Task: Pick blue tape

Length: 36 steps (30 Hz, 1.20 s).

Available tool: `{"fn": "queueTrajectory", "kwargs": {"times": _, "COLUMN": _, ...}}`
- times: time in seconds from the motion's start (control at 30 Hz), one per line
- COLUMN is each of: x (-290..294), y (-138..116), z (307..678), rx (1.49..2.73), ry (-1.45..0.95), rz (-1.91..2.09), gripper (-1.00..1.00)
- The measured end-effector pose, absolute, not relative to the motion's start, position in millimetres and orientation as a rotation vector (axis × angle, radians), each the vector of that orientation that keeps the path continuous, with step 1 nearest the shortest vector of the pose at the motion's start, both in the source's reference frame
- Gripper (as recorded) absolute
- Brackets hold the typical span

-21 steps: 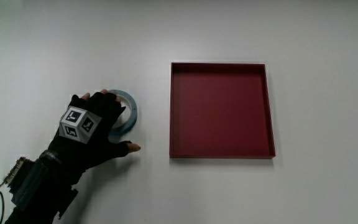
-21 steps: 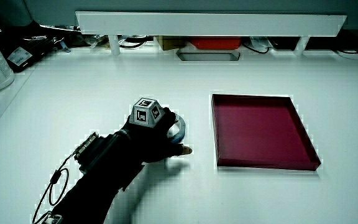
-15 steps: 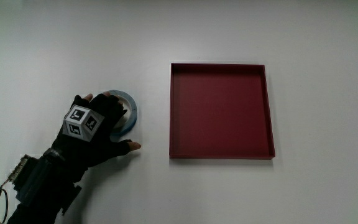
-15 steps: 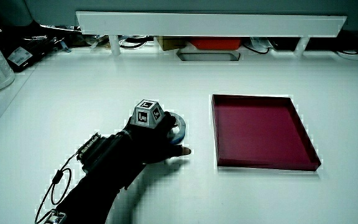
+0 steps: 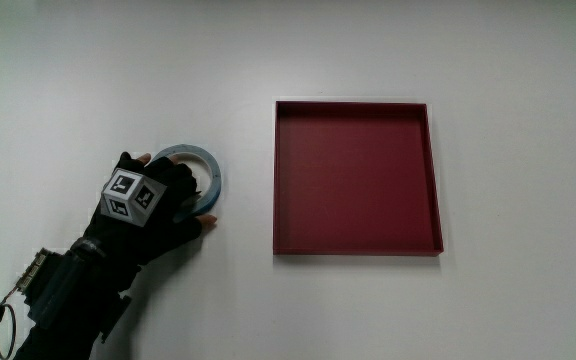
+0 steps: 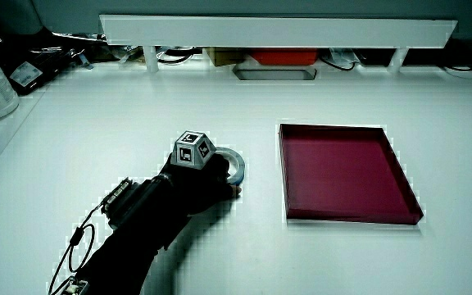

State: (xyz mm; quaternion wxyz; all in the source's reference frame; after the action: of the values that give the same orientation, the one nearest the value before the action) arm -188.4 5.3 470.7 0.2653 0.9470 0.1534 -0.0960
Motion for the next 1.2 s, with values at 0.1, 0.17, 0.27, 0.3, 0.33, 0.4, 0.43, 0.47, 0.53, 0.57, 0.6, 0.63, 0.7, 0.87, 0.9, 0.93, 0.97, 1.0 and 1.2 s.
{"fn": "queueTrajectory", "kwargs": {"times": 0.1, "x": -187.5, "y": 3.4, "z": 485.2, "rx": 2.534, "ry": 0.423, "rz": -0.247, "gripper": 0.00}}
{"fn": "queueTrajectory", "kwargs": {"times": 0.17, "x": -184.6, "y": 2.0, "z": 485.7, "rx": 2.540, "ry": 0.435, "rz": -0.226, "gripper": 0.00}}
{"fn": "queueTrajectory", "kwargs": {"times": 0.27, "x": -182.4, "y": 0.7, "z": 488.0, "rx": 2.530, "ry": 0.437, "rz": -0.194, "gripper": 0.00}}
{"fn": "queueTrajectory", "kwargs": {"times": 0.3, "x": -183.4, "y": 0.5, "z": 492.0, "rx": 2.533, "ry": 0.438, "rz": -0.197, "gripper": 0.04}}
{"fn": "queueTrajectory", "kwargs": {"times": 0.33, "x": -184.4, "y": 0.5, "z": 496.9, "rx": 2.524, "ry": 0.434, "rz": -0.208, "gripper": 0.08}}
{"fn": "queueTrajectory", "kwargs": {"times": 0.4, "x": -182.7, "y": -0.1, "z": 492.9, "rx": 2.521, "ry": 0.431, "rz": -0.194, "gripper": 0.15}}
{"fn": "queueTrajectory", "kwargs": {"times": 0.43, "x": -183.6, "y": -0.2, "z": 496.2, "rx": 2.517, "ry": 0.442, "rz": -0.210, "gripper": 0.19}}
{"fn": "queueTrajectory", "kwargs": {"times": 0.47, "x": -183.5, "y": -0.2, "z": 496.4, "rx": 2.501, "ry": 0.422, "rz": -0.212, "gripper": 0.23}}
{"fn": "queueTrajectory", "kwargs": {"times": 0.53, "x": -184.1, "y": -0.1, "z": 497.5, "rx": 2.519, "ry": 0.434, "rz": -0.210, "gripper": 0.31}}
{"fn": "queueTrajectory", "kwargs": {"times": 0.57, "x": -184.3, "y": -0.6, "z": 496.8, "rx": 2.517, "ry": 0.442, "rz": -0.204, "gripper": 0.35}}
{"fn": "queueTrajectory", "kwargs": {"times": 0.6, "x": -185.5, "y": -0.7, "z": 499.3, "rx": 2.507, "ry": 0.420, "rz": -0.218, "gripper": 0.38}}
{"fn": "queueTrajectory", "kwargs": {"times": 0.63, "x": -185.5, "y": -1.2, "z": 497.1, "rx": 2.505, "ry": 0.432, "rz": -0.238, "gripper": 0.42}}
{"fn": "queueTrajectory", "kwargs": {"times": 0.7, "x": -186.3, "y": -0.9, "z": 495.9, "rx": 2.530, "ry": 0.437, "rz": -0.253, "gripper": 0.50}}
{"fn": "queueTrajectory", "kwargs": {"times": 0.87, "x": -187.8, "y": 0.2, "z": 494.5, "rx": 2.584, "ry": 0.443, "rz": -0.269, "gripper": 0.69}}
{"fn": "queueTrajectory", "kwargs": {"times": 0.9, "x": -188.4, "y": 0.1, "z": 496.2, "rx": 2.579, "ry": 0.445, "rz": -0.288, "gripper": 0.73}}
{"fn": "queueTrajectory", "kwargs": {"times": 0.93, "x": -187.4, "y": 0.2, "z": 493.4, "rx": 2.592, "ry": 0.451, "rz": -0.281, "gripper": 0.77}}
{"fn": "queueTrajectory", "kwargs": {"times": 0.97, "x": -187.0, "y": 0.7, "z": 493.2, "rx": 2.615, "ry": 0.470, "rz": -0.277, "gripper": 0.81}}
{"fn": "queueTrajectory", "kwargs": {"times": 1.0, "x": -188.2, "y": 1.1, "z": 496.0, "rx": 2.616, "ry": 0.457, "rz": -0.286, "gripper": 0.85}}
{"fn": "queueTrajectory", "kwargs": {"times": 1.2, "x": -189.6, "y": 4.2, "z": 490.6, "rx": 2.673, "ry": 0.485, "rz": -0.318, "gripper": 1.00}}
